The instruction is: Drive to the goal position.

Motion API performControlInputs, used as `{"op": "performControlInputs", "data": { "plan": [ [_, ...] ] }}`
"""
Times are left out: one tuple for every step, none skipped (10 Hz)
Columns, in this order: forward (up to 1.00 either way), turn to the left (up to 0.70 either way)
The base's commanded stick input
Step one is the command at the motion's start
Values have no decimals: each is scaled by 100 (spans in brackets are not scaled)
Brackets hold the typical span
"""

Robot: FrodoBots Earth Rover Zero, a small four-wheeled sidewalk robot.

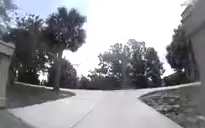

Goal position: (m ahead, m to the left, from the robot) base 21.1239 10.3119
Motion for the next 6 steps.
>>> {"op": "performControlInputs", "data": {
  "plan": [
    [85,0],
    [85,0],
    [85,0],
    [85,0],
    [85,0],
    [85,0]
  ]
}}
